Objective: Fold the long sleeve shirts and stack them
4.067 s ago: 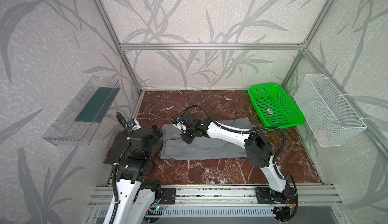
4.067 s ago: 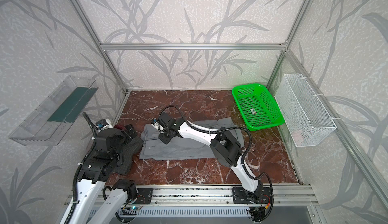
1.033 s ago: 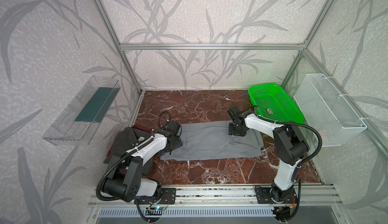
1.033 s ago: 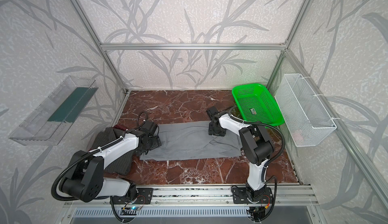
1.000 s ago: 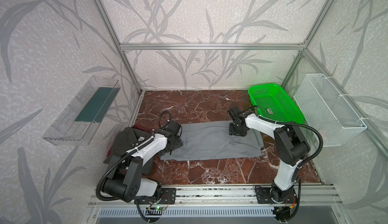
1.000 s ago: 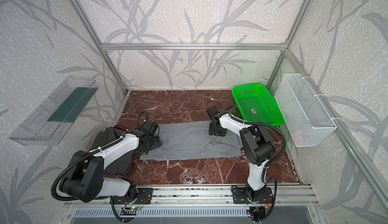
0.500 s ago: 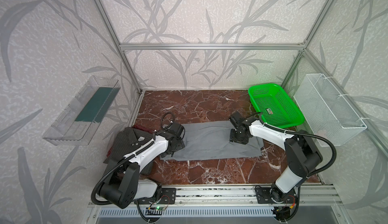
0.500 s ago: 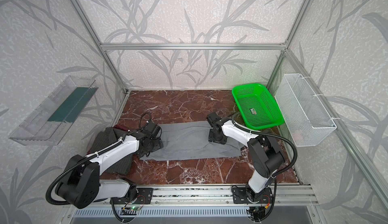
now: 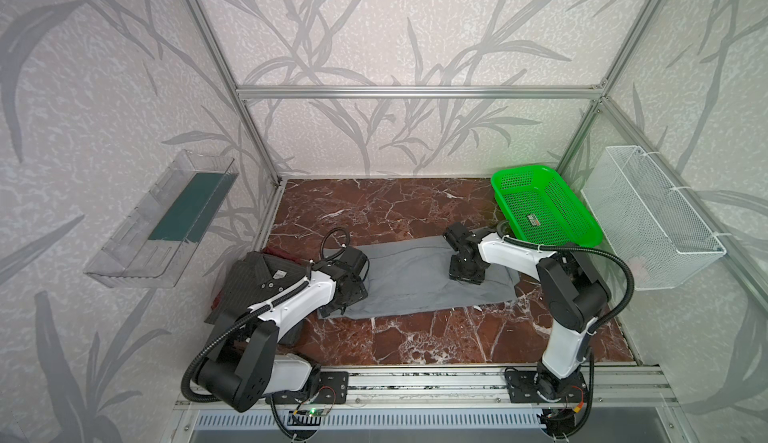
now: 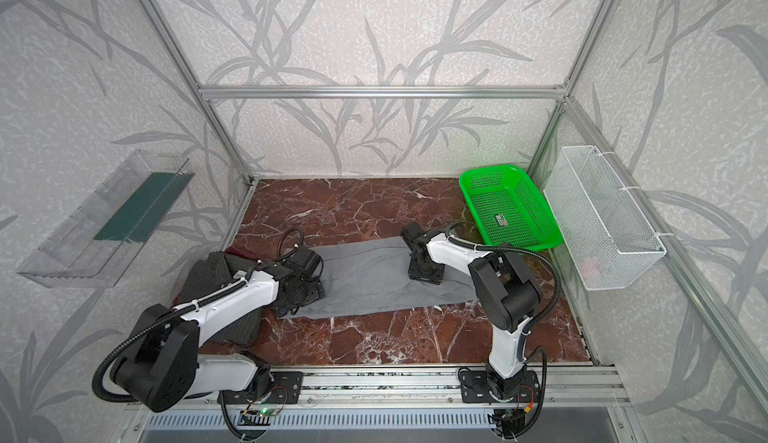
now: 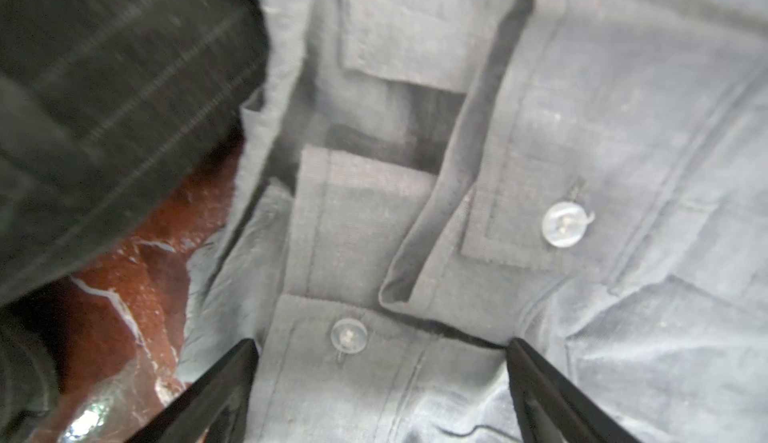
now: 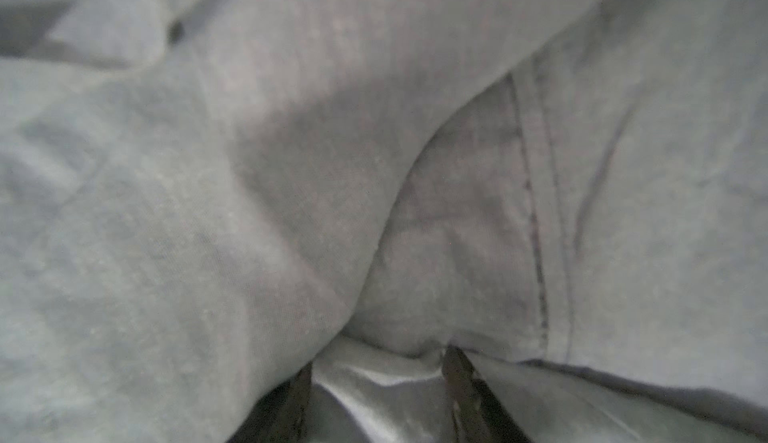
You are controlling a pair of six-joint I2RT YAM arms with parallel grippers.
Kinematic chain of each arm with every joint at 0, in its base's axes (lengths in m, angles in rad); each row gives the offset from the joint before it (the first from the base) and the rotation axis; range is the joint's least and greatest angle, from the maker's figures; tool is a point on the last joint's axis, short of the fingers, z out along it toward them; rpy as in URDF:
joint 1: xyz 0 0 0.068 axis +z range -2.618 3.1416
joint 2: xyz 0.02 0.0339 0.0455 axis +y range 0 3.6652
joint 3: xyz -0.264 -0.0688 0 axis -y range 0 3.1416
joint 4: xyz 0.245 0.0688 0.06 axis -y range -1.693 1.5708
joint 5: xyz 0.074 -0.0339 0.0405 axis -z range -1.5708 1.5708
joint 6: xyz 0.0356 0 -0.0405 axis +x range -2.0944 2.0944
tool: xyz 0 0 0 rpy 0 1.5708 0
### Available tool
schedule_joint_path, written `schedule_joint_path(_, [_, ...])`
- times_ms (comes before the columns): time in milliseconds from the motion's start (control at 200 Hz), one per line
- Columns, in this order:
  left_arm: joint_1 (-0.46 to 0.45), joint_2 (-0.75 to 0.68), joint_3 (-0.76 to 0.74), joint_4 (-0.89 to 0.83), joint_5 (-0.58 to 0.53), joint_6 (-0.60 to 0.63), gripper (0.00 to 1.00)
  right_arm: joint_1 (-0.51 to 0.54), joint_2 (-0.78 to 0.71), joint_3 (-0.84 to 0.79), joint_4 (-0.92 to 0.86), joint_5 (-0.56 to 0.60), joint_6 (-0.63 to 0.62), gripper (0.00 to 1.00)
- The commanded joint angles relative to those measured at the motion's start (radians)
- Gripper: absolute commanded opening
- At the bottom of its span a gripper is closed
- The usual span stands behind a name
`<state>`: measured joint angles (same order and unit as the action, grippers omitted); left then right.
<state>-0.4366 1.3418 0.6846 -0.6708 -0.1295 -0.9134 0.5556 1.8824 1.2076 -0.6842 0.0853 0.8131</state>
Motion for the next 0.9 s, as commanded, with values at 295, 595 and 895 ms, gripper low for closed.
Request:
schedule_joint_path(295, [-0.163, -0.047, -0.118, 0.074, 0.051, -0.196, 0.91, -0.070, 0.221, 0.289, -0.032, 0.009, -0.183, 0.51])
schedule_joint_path(595, [-0.416, -0.045, -0.151, 0.183, 0.006, -0.433, 0.90, -0.080, 0.383, 0.592, -0.110, 0.001, -0.293, 0.51])
schedule_joint_path(895, [-0.596, 0.060, -0.043, 0.289, -0.018, -0.536, 0.90, -0.095, 0.360, 0.776, -0.189, -0.005, -0.391, 0.51])
